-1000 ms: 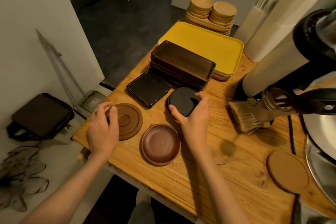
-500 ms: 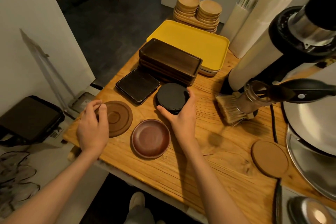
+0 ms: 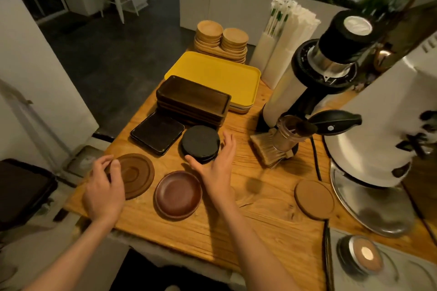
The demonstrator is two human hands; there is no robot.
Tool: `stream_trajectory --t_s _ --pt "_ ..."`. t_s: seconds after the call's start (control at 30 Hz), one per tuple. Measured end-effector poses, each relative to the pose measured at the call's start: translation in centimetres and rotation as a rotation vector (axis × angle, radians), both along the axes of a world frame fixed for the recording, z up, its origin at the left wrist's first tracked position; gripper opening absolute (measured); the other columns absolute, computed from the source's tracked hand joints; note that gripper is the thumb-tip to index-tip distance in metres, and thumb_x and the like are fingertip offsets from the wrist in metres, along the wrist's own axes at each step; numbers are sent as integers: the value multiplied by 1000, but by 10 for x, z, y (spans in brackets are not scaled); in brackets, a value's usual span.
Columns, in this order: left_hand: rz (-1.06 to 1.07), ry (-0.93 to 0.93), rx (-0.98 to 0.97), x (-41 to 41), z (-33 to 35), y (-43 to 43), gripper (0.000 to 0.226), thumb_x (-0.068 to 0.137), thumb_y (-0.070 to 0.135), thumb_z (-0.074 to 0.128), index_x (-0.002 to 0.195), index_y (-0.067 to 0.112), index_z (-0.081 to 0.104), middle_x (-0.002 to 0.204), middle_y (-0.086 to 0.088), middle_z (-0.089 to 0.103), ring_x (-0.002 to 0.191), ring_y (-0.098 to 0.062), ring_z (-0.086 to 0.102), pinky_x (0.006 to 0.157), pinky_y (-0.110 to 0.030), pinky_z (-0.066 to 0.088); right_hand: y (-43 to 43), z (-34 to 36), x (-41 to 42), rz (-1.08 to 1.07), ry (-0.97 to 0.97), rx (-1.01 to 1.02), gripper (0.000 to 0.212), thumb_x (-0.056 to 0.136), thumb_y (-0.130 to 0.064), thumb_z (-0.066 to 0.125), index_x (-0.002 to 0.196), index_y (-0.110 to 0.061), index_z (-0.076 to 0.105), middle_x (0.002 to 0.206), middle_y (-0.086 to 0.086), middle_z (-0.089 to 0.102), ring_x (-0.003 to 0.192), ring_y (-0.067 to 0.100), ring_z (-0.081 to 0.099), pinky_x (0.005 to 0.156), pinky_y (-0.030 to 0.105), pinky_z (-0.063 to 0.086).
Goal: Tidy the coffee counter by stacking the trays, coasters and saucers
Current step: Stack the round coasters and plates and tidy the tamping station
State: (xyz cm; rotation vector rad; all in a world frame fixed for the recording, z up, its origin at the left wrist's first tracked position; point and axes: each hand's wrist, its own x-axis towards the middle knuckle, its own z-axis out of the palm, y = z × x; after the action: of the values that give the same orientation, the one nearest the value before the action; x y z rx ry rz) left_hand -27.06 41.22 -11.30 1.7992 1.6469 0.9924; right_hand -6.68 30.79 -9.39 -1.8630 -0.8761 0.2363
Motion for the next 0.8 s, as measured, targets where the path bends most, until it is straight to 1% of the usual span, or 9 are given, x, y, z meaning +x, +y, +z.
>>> stream_trajectory --t_s 0.1,0.17,0.23,0.37,0.47,0.53,0.6,0.67,0.8 --pt "4 -1 -21 -1 0 -1 49 92 55 27 121 21 48 114 -18 61 99 -39 57 78 -49 45 -30 -1 -15 0 22 9 102 73 -47 83 148 -26 18 159 7 11 146 12 14 109 2 13" --pt "11 13 -19 -1 0 0 48 93 55 26 120 21 48 114 -19 61 97 -41 57 74 -47 43 -48 -2 -24 -23 55 -1 98 74 -49 81 147 -29 18 157 4 17 144 14 22 114 14 22" --pt "16 17 -34 -1 -1 0 48 93 55 26 120 22 47 114 -20 61 98 -41 57 75 -48 43 -70 -1 -32 -71 122 -17 95 75 -49 79 147 -29 20 153 -3 24 140 10 30 116 27 31" --pt "16 45 -60 -2 -3 1 50 92 58 25 122 23 44 117 -21 59 100 -42 56 79 -53 45 -128 -3 -38 -158 169 -50 80 81 -39 77 141 -41 24 141 -17 34 132 -4 35 113 28 36" --pt "1 67 -42 -1 -1 2 52 93 57 25 122 18 45 120 -23 57 104 -44 55 81 -56 45 -171 -1 -18 -241 116 -113 80 83 -27 78 147 -23 30 147 -3 36 137 10 37 111 40 41" --pt "-11 69 -31 -1 1 1 54 93 57 26 122 16 45 120 -24 57 105 -45 54 81 -56 45 -186 5 3 -336 20 -189 83 82 -29 77 148 -18 29 152 3 31 142 19 32 113 45 38" --pt "-21 69 -42 -1 2 1 55 92 59 25 123 17 44 121 -23 57 106 -44 54 80 -56 46 -193 10 22 -417 -67 -309 88 82 -38 76 150 -19 23 158 10 22 148 27 18 118 49 27" --pt "-32 75 -52 -2 3 -1 54 92 59 26 122 18 44 121 -23 57 105 -44 54 79 -55 45 -196 11 41 -489 -79 -395 97 80 -43 76 153 -16 18 160 17 14 148 34 8 119 51 20" --pt "-46 106 -29 -2 6 -3 53 93 57 27 121 16 45 119 -23 57 103 -43 55 77 -52 46 -196 11 66 -594 -22 -481 107 78 -51 75 154 -12 11 160 23 8 147 42 6 118 57 15"
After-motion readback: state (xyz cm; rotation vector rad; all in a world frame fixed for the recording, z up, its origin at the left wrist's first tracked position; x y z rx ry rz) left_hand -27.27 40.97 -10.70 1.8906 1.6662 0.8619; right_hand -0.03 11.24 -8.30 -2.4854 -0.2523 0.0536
